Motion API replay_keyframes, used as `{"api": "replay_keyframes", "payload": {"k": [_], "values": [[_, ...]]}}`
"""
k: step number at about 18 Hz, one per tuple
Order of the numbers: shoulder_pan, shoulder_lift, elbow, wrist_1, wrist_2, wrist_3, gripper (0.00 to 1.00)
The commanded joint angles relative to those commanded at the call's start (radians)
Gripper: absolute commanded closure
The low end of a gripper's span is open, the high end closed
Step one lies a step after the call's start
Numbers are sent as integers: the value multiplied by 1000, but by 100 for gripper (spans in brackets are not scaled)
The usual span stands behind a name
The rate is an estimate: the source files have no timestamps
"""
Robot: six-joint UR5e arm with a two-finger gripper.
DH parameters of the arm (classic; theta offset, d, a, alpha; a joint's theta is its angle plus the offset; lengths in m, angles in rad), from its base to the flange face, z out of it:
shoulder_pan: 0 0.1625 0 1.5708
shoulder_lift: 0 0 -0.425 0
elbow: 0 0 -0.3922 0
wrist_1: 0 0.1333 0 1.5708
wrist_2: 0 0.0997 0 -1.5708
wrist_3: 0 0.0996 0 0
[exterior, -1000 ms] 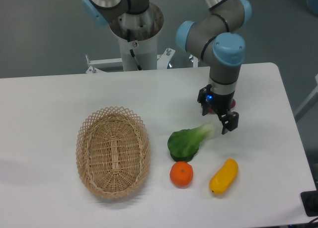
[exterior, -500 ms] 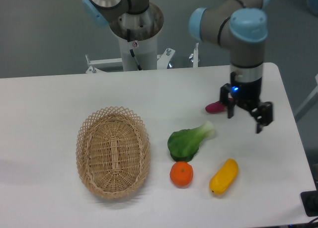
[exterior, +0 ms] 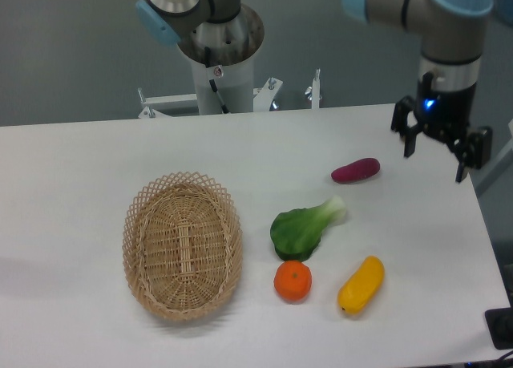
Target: Place the green vegetable on the table
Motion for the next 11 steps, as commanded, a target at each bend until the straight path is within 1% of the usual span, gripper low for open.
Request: {"api": "replay_keyframes", "payload": {"k": [1, 2, 11], "values": [[18, 8, -6, 2, -3, 26, 0], [22, 8, -6, -1, -5, 34, 0], [22, 9, -9, 0, -31, 19, 0]]}}
